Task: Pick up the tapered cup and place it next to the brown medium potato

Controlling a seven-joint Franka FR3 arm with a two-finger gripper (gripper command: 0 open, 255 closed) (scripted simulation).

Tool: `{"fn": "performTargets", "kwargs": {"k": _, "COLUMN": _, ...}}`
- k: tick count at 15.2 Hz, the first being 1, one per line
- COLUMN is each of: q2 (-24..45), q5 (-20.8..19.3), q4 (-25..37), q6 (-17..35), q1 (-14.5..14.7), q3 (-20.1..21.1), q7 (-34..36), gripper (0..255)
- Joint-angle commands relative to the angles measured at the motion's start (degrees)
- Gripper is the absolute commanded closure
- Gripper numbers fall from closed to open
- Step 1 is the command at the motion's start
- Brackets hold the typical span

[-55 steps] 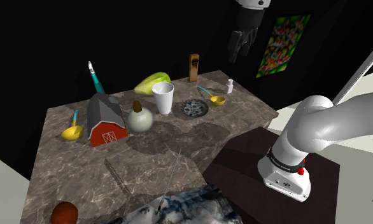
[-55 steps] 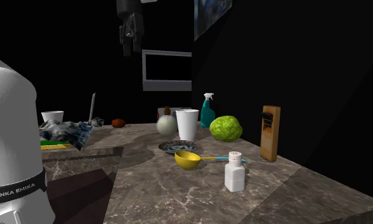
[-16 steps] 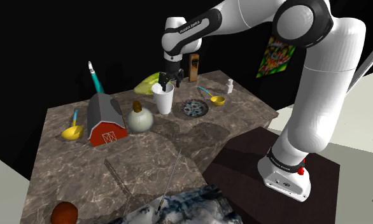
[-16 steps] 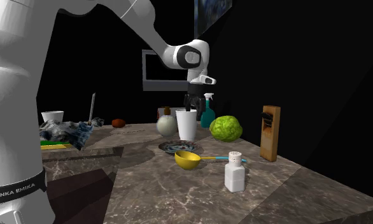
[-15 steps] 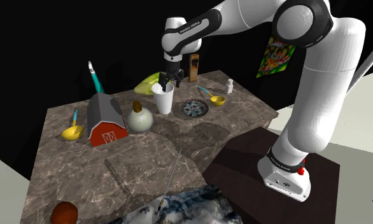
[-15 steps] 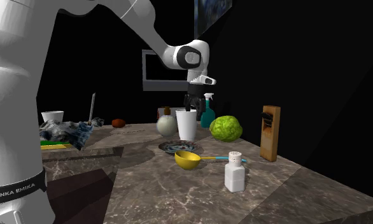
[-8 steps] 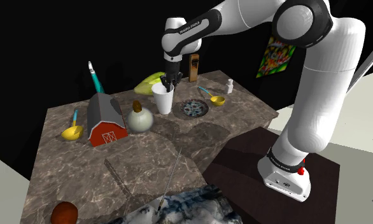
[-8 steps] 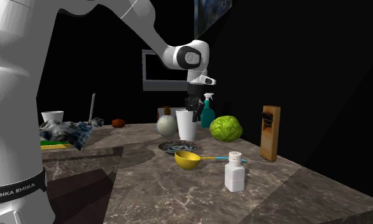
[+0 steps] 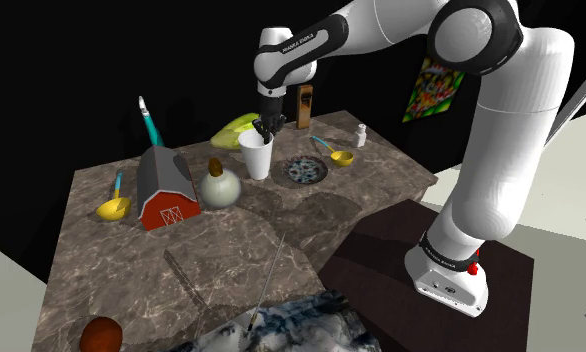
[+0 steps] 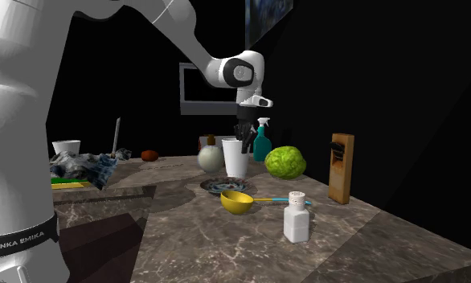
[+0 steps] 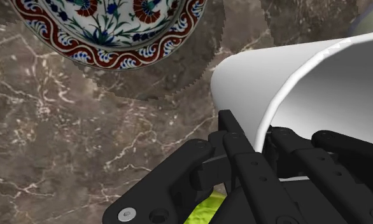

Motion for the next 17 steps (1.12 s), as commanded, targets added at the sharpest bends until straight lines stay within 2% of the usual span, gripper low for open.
{"fn": "performTargets", "kwargs": {"k": 1, "q2": -0.3, "q5": -0.1, "q4": 0.3, "q6": -0.7, "q1": 0.0, "q3": 0.0, "q7": 0.1, "gripper": 255}}
{"fn": "performTargets", "kwargs": {"k": 17, "q2": -4.0, "q5": -0.9, "q4": 7.8, "q6": -11.8, "q1": -0.1, "q3": -0.2, "q7": 1.8, "gripper": 255}}
